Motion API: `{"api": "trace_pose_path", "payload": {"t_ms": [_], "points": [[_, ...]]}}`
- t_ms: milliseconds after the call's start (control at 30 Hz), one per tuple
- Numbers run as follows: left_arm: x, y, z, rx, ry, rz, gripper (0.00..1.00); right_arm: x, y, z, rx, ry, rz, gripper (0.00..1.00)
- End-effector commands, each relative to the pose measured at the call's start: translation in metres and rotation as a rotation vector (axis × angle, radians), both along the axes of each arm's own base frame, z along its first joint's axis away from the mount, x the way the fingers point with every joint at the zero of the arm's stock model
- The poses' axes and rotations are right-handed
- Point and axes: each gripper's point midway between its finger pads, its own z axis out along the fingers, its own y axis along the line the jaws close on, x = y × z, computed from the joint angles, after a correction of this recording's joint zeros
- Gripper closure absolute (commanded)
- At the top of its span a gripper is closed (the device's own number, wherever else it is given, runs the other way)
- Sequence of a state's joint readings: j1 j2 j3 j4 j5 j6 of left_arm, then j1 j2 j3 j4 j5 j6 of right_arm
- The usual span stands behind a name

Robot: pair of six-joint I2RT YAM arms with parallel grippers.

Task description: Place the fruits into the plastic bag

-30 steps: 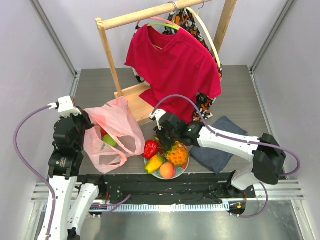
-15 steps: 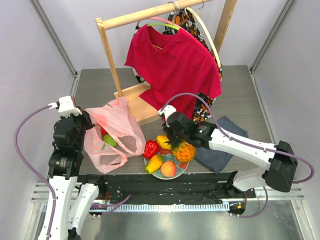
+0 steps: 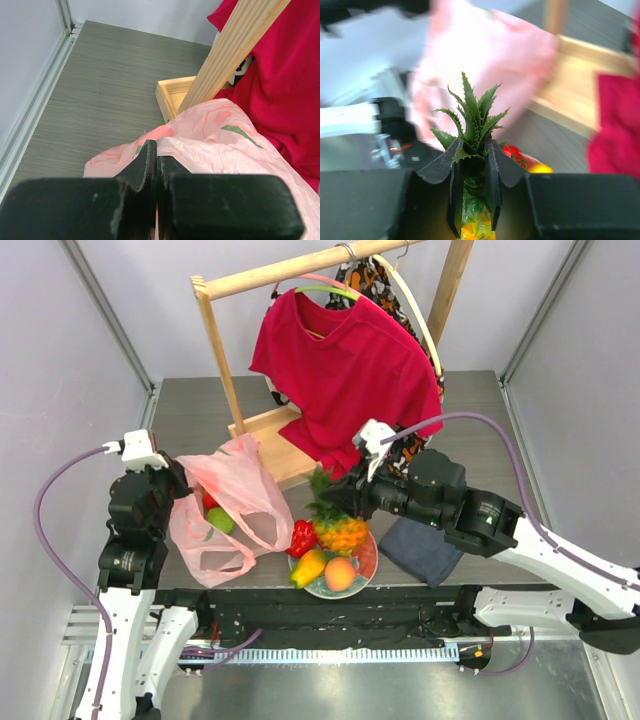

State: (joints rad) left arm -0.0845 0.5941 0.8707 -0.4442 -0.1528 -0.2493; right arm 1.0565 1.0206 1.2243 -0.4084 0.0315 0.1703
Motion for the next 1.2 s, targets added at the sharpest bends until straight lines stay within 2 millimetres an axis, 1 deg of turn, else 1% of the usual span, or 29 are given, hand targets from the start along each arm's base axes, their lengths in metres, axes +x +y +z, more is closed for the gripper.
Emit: {"api": "trace_pose_path", "payload": {"t_ms": [0, 33, 67, 133, 200, 233, 267, 367, 467, 500, 600, 633, 667, 700, 733, 767, 800, 833, 867, 900, 933, 967, 1033, 1067, 1100, 1133, 1167], "points": [[0.006, -0.004, 0.011, 0.002, -0.044, -0.026, 1.00, -0.060, 0.057, 0.061, 0.174, -0.129, 0.320, 0.99], [0.006, -0.004, 0.011, 0.002, -0.042, -0.026, 1.00, -0.076, 0.063, 0.076, 0.202, -0.152, 0.392, 0.99], [0.007, -0.005, 0.010, 0.002, -0.036, -0.031, 1.00, -0.086, 0.075, 0.075, 0.196, -0.153, 0.445, 0.99], [0.007, -0.005, 0.010, 0.002, -0.038, -0.031, 1.00, -0.100, 0.083, 0.080, 0.213, -0.168, 0.537, 0.99], [0.008, -0.005, 0.008, 0.002, -0.032, -0.031, 1.00, -0.103, 0.093, 0.071, 0.194, -0.152, 0.575, 0.99], [0.008, -0.005, 0.009, 0.002, -0.033, -0.033, 1.00, -0.106, 0.096, 0.074, 0.195, -0.150, 0.595, 0.99], [0.008, -0.005, 0.010, 0.002, -0.036, -0.031, 1.00, -0.112, 0.103, 0.064, 0.173, -0.126, 0.638, 0.99], [0.009, -0.005, 0.008, 0.001, -0.029, -0.029, 1.00, -0.128, 0.111, 0.067, 0.180, -0.111, 0.717, 0.99], [0.008, -0.006, 0.009, -0.003, -0.035, -0.032, 1.00, -0.140, 0.125, 0.068, 0.202, -0.085, 0.786, 0.99], [0.008, -0.005, 0.008, -0.003, -0.033, -0.030, 1.00, -0.140, 0.136, 0.062, 0.197, -0.067, 0.799, 0.99], [0.009, -0.006, 0.008, -0.004, -0.033, -0.036, 1.00, -0.148, 0.152, 0.059, 0.213, -0.030, 0.860, 0.99], [0.009, -0.007, 0.008, -0.006, -0.033, -0.039, 1.00, -0.147, 0.164, 0.050, 0.208, -0.018, 0.871, 0.99], [0.009, -0.007, 0.008, -0.005, -0.032, -0.039, 1.00, -0.145, 0.170, 0.044, 0.197, -0.008, 0.872, 0.99], [0.009, -0.008, 0.008, -0.006, -0.033, -0.042, 1.00, -0.142, 0.177, 0.044, 0.195, -0.012, 0.859, 0.99], [0.009, -0.008, 0.008, -0.006, -0.033, -0.042, 1.00, -0.137, 0.188, 0.023, 0.144, 0.023, 0.848, 0.99], [0.009, -0.007, 0.008, -0.006, -0.033, -0.041, 1.00, -0.133, 0.193, 0.017, 0.122, 0.017, 0.839, 0.99], [0.009, -0.007, 0.007, -0.006, -0.032, -0.041, 1.00, -0.123, 0.200, 0.019, 0.117, 0.002, 0.787, 0.99], [0.009, -0.008, 0.007, -0.008, -0.032, -0.044, 1.00, -0.112, 0.209, -0.002, 0.061, 0.020, 0.743, 0.99], [0.009, -0.008, 0.007, -0.008, -0.032, -0.044, 1.00, -0.098, 0.213, -0.009, 0.028, 0.002, 0.672, 0.99], [0.009, -0.008, 0.008, -0.008, -0.035, -0.045, 1.00, -0.083, 0.217, -0.012, -0.001, -0.041, 0.609, 0.99], [0.009, -0.008, 0.007, -0.008, -0.032, -0.045, 1.00, -0.059, 0.217, -0.022, -0.054, -0.065, 0.492, 0.99], [0.009, -0.008, 0.008, -0.007, -0.035, -0.045, 1.00, -0.044, 0.214, -0.025, -0.070, -0.081, 0.439, 0.99], [0.008, -0.007, 0.007, -0.005, -0.032, -0.042, 1.00, -0.026, 0.208, -0.025, -0.085, -0.101, 0.376, 0.99], [0.009, -0.007, 0.007, -0.004, -0.030, -0.042, 1.00, -0.019, 0.203, -0.018, -0.076, -0.110, 0.352, 0.99], [0.009, -0.008, 0.007, -0.005, -0.032, -0.044, 1.00, -0.007, 0.199, -0.017, -0.080, -0.116, 0.312, 0.99], [0.009, -0.008, 0.008, -0.005, -0.033, -0.045, 1.00, 0.000, 0.195, -0.017, -0.099, -0.151, 0.286, 0.99], [0.008, -0.008, 0.009, -0.005, -0.035, -0.046, 1.00, 0.015, 0.189, -0.016, -0.120, -0.178, 0.204, 0.99]]}}
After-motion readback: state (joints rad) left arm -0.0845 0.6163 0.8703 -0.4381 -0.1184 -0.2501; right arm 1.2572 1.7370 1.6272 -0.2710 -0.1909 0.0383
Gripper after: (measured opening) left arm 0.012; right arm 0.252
